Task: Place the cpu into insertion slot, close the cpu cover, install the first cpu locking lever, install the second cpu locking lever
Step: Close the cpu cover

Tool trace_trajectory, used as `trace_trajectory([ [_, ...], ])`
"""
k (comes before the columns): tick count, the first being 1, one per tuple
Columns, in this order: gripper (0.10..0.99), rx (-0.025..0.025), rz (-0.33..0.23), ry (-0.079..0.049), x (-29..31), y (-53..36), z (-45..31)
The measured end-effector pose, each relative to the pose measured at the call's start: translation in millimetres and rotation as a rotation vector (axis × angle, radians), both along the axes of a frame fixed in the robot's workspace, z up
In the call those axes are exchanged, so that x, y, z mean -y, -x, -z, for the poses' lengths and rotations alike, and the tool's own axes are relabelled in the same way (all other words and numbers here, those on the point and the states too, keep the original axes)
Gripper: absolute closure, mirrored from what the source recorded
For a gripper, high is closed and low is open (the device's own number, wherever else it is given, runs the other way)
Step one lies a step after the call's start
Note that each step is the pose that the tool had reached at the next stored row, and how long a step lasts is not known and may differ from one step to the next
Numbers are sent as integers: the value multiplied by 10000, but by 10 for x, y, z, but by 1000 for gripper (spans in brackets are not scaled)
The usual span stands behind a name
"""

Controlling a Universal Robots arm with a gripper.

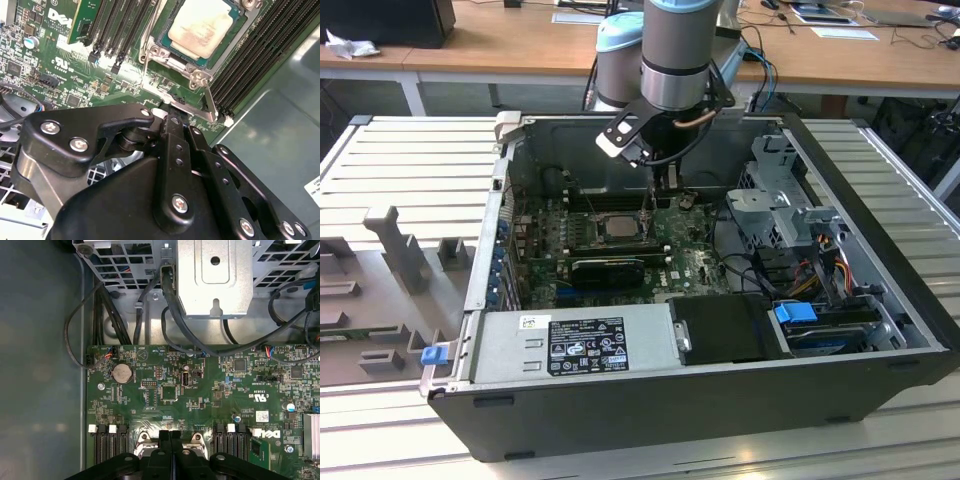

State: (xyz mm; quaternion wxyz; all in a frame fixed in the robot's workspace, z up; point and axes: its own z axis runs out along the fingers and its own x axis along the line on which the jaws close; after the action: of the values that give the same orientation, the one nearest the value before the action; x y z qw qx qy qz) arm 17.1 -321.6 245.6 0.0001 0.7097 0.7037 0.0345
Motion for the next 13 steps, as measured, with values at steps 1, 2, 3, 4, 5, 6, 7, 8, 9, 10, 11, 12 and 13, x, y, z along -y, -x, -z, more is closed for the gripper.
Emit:
trace_trajectory([
  [1, 980, 1, 0, -1, 0, 2, 0],
  [2, 980, 0, -1, -1, 0, 4, 0],
  [3, 980, 0, -1, -2, 0, 6, 0],
  [4, 980, 0, 0, -2, 0, 9, 0],
  [5, 980, 0, -1, -3, 0, 14, 0],
  [6, 980, 0, -1, -3, 0, 15, 0],
  [7, 980, 0, 0, -3, 0, 17, 0],
  [8, 980, 0, 0, -3, 0, 20, 0],
  [9, 980, -1, 0, -3, 0, 26, 0],
  [10, 980, 0, 0, -3, 0, 31, 0],
  [11, 980, 0, -1, -3, 0, 36, 0],
  [12, 980, 0, -1, -3, 0, 39, 0],
  [13, 980, 0, 0, -4, 0, 43, 0],
])
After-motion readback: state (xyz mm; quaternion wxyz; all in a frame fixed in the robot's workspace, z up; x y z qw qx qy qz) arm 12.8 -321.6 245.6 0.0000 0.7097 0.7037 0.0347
